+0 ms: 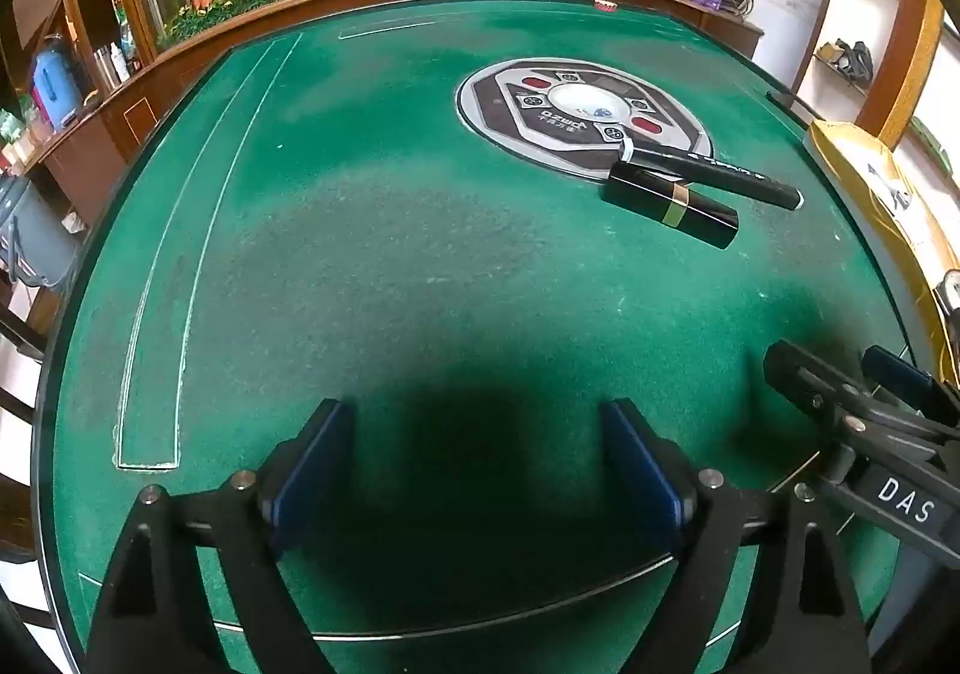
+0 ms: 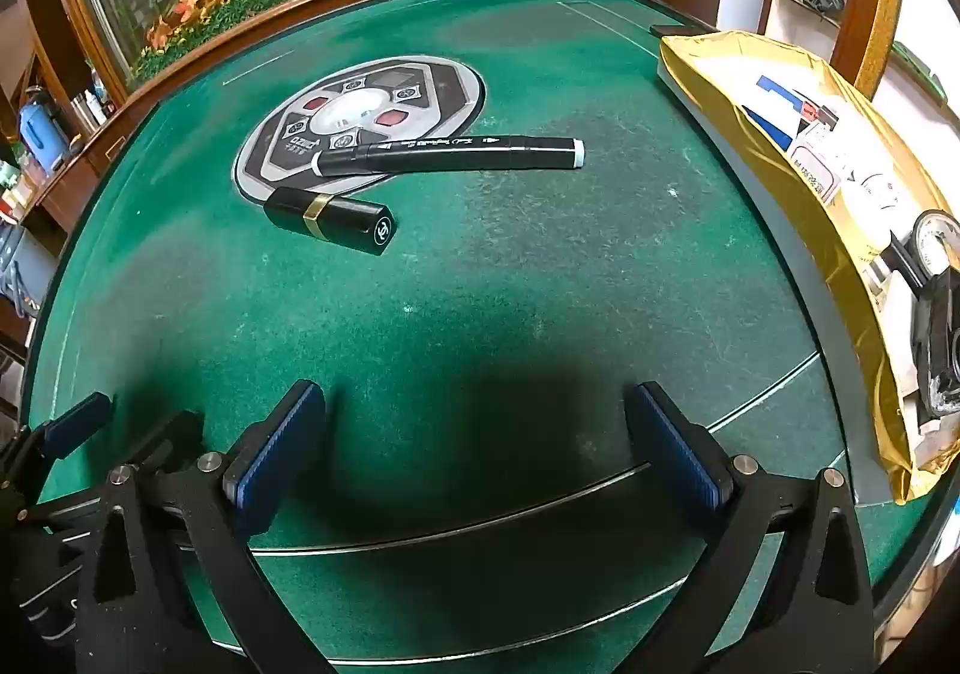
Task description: Organize rigid objects
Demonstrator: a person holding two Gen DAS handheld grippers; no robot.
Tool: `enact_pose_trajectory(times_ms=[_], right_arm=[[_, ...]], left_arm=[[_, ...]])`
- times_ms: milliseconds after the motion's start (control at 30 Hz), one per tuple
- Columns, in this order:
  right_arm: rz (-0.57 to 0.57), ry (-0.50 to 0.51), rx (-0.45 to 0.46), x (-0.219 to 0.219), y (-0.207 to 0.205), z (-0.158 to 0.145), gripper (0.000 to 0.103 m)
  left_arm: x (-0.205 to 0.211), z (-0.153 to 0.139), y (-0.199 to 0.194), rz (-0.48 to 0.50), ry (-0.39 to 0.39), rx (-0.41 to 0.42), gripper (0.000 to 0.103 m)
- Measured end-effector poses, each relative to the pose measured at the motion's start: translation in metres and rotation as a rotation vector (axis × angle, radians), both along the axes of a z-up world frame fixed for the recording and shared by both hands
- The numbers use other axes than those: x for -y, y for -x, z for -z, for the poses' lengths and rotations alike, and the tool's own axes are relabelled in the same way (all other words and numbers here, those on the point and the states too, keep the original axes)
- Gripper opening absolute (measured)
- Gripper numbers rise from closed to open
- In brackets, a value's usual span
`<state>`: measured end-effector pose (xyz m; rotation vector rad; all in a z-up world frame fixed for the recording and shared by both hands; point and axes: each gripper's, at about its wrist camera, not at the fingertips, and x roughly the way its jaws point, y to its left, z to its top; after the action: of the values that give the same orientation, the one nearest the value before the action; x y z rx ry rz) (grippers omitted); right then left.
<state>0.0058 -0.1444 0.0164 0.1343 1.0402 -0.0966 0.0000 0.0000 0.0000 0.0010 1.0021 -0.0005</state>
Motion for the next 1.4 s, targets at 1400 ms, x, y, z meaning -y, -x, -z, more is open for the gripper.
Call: enact_pose_trajectory(times_ms=[1400], right_arm=[[-0.002,0.009,-0.005,0.0000,0.0035,0.0000,0.103]], left_arm=[[0.0006,0.0001,0.0005,-0.001,-0.012,0.005,0.087]])
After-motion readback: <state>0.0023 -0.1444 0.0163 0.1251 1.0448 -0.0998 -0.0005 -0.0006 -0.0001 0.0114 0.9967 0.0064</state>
